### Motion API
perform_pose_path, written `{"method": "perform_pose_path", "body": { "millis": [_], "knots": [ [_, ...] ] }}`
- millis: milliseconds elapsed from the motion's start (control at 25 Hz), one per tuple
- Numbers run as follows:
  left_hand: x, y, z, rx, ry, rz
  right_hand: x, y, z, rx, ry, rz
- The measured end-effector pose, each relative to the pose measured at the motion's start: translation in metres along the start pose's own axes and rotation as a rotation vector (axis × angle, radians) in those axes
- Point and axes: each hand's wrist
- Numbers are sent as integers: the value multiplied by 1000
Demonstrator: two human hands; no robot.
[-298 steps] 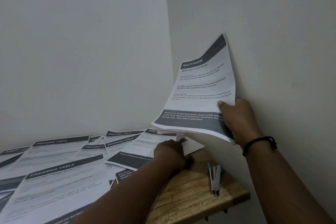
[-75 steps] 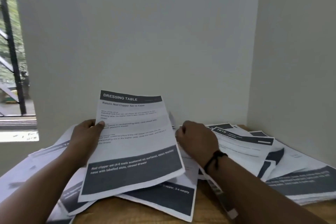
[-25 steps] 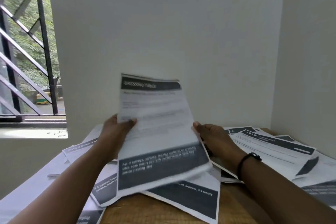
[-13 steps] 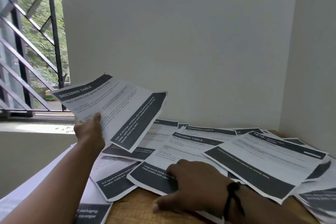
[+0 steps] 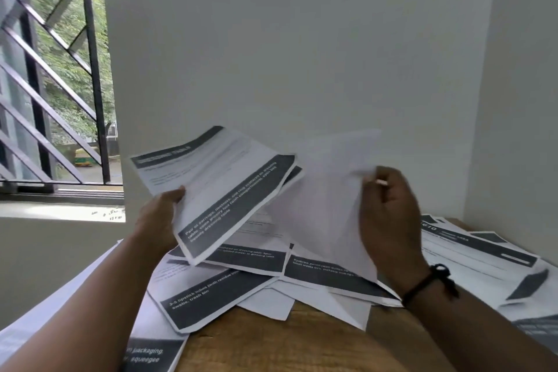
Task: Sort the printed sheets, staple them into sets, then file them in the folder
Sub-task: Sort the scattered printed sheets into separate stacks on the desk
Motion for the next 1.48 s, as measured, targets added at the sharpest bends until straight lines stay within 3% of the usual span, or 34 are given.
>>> {"method": "perform_pose_path", "body": {
  "millis": [80, 160, 320, 480, 600, 720, 840, 1000, 1160, 1240, 1360, 1480],
  "knots": [
    [3, -7, 5, 246, -92, -43, 11, 7, -7, 69, 48, -47],
    [-4, -13, 10, 491, -174, -75, 4, 12, -3, 55, -39, -156],
    [-4, -25, 13, 659, -231, -201, -23, 15, 8, -117, -218, -381],
    [-1, -29, 16, 948, -225, -149, -47, 4, 12, -270, -501, -596],
    [4, -28, 14, 1243, -246, -56, -57, -3, 13, -263, -482, -777],
    [11, -30, 13, 1291, -289, -18, -59, -15, 10, -214, -424, -960],
    [3, -34, 17, 1087, -293, 32, -67, -20, 12, -396, -528, -1052],
    [-2, -35, 9, 874, -311, -92, -74, -14, 19, -615, -825, -955],
    [-9, -28, 21, 739, -294, -165, -77, -8, 22, -574, -1146, -800],
    [-14, -27, 23, 768, -349, -185, -80, -6, 24, -470, -1179, -754],
    [-8, -33, 19, 881, -367, -160, -81, -2, 24, -388, -1100, -759],
    [-8, -36, 20, 882, -354, -82, -78, -12, 22, -337, -1130, -481]
  ]
}}
Point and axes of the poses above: each hand's wrist, its own x-axis towards the middle knuckle, its own z-axis out of the palm, y = z × x, and after that the axes turned 2 degrees about x, right-handed
